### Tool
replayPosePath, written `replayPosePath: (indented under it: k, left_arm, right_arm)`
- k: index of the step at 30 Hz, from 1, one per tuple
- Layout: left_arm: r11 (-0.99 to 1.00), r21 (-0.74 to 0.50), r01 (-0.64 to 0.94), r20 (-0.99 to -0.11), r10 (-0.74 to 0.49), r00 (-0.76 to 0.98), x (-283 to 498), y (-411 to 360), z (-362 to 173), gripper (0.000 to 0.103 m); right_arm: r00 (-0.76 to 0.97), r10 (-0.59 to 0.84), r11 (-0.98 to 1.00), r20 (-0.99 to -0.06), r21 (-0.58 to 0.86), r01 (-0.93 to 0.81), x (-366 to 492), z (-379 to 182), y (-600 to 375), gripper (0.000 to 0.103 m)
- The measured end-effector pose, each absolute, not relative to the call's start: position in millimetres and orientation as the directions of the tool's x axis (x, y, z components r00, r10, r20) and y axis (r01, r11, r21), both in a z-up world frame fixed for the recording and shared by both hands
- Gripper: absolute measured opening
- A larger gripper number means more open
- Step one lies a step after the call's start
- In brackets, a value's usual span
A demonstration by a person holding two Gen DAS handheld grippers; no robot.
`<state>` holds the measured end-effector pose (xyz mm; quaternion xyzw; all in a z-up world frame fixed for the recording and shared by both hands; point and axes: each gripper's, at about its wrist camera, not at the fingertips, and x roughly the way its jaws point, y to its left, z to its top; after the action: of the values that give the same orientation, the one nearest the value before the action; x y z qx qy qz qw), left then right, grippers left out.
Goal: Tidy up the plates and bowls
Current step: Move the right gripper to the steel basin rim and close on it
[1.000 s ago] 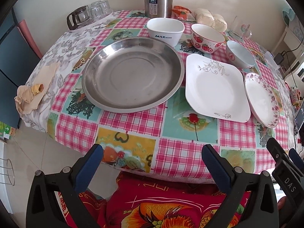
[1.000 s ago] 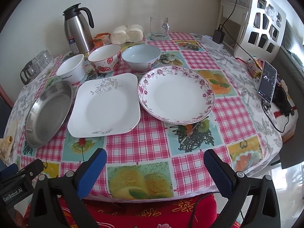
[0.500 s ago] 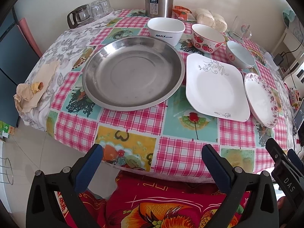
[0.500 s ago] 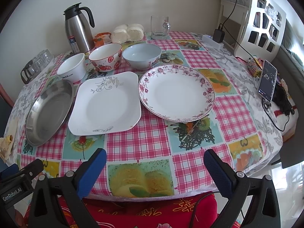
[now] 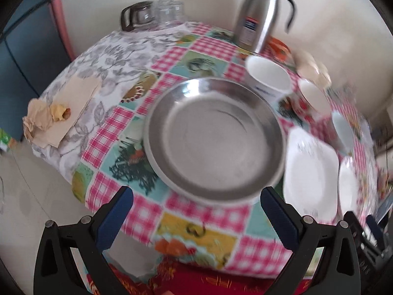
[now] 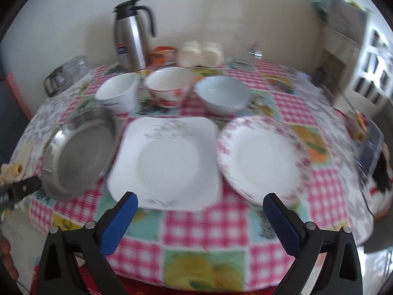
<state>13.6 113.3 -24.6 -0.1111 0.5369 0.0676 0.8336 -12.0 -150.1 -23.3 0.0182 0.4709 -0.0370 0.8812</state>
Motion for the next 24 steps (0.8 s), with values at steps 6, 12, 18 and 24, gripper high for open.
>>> replayPosePath:
  k: [6, 12, 18, 24]
  left_arm:
    - [0.945, -0.196, -0.262, -0.891, -0.060, 0.449, 35.4, 146.6, -37.4, 0.103]
    - [0.916, -0.277, -0.289, -0.868, -0.109, 0.484, 54.6, 167.8, -55.7, 0.103]
    - [0.905, -0.251, -0.343, -0.908, -0.098, 0.406, 74.6, 177.2, -79.6, 0.103]
    - [0.880, -0.206, -0.429, -0.944, -0.064, 0.323, 90.2, 185.4, -97.3, 0.100]
  right_arm:
    - [0.556, 0.087, 0.995, -0.826, 0.094, -0.017, 28.7, -32.3, -114.8, 0.103]
    - [0.512, 0.195, 0.979, -0.837, 0.194, -0.056, 61.8, -55.0, -90.9, 0.093]
    - [0.475, 0.245, 0.968, -0.845, 0.237, -0.077, 87.8, -72.1, -76.5, 0.073]
    - [0.439, 0.272, 0.959, -0.856, 0.279, -0.051, 105.0, -88.9, -69.8, 0.054]
